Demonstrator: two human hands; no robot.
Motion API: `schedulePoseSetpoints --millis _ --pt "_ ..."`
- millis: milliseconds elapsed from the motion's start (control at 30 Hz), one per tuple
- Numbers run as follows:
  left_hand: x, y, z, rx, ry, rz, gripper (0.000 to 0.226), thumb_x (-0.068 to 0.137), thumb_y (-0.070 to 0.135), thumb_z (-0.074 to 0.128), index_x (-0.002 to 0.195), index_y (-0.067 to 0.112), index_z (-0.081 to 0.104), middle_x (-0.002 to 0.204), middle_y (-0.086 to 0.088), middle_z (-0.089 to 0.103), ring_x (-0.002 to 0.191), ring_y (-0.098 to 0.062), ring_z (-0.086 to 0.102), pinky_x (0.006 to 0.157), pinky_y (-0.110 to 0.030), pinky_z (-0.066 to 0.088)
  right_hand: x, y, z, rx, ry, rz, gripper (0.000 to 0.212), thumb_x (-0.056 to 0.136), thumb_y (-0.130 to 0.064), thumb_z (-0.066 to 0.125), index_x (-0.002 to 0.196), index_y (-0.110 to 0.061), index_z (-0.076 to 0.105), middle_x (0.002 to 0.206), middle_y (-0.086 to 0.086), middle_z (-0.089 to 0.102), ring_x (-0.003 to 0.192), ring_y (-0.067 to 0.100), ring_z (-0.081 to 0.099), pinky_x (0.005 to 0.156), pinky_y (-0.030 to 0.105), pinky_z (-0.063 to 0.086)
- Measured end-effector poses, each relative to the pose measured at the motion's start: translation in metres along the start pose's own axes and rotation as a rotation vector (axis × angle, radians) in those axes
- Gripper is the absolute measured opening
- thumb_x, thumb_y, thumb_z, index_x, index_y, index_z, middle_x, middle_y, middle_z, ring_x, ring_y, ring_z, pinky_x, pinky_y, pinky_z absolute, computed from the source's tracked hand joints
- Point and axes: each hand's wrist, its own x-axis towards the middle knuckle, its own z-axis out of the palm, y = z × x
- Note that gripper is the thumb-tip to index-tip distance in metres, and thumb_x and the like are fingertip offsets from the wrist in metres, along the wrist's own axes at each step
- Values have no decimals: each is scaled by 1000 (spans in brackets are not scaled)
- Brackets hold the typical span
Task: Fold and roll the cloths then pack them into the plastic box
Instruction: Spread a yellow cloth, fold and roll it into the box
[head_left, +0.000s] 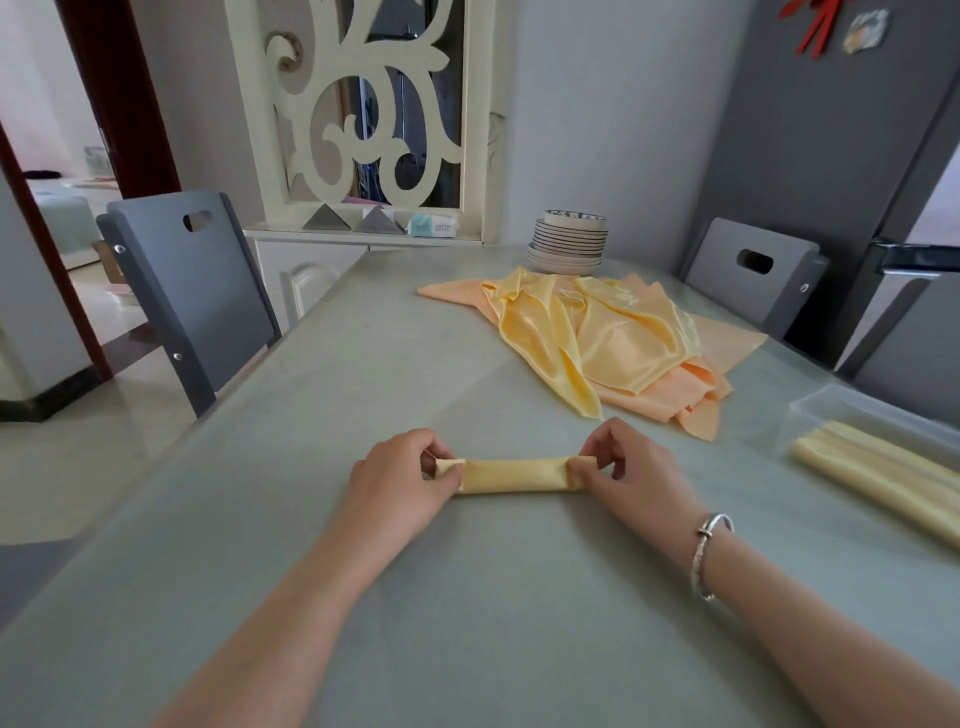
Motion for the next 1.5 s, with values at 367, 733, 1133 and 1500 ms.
schedulePoseSetpoints --millis 367,733,1133,1500 --pt "0 6 8 283 178 113 19 87 35 60 94 25 45 89 10 47 92 -18 44 80 -31 34 5 0 12 -392 83 -107 19 90 -38 53 103 -26 46 102 -7 45 102 17 39 81 28 27" --pt "-4 15 7 438 71 435 14 81 25 56 90 26 67 89 8 63 89 -15 57 81 -26 34 3 9 -3 -409 -95 -427 23 87 -30 60 109 -25 64 103 -9 63 98 13 57 94 28 39" --pt "5 52 20 510 159 616 32 70 0 60 77 26 41 60 7 49 57 -20 51 66 -30 36 -21 7 -53 -412 128 -418 15 82 -13 57 94 -21 59 92 -8 60 91 16 54 81 26 32" --pt "58 247 152 585 181 1101 15 76 12 66 80 25 72 82 17 67 83 -15 34 73 -30 25 -60 129 -226 -638 317 -165 22 76 -8 61 91 -25 58 94 -9 55 93 17 51 81 28 32"
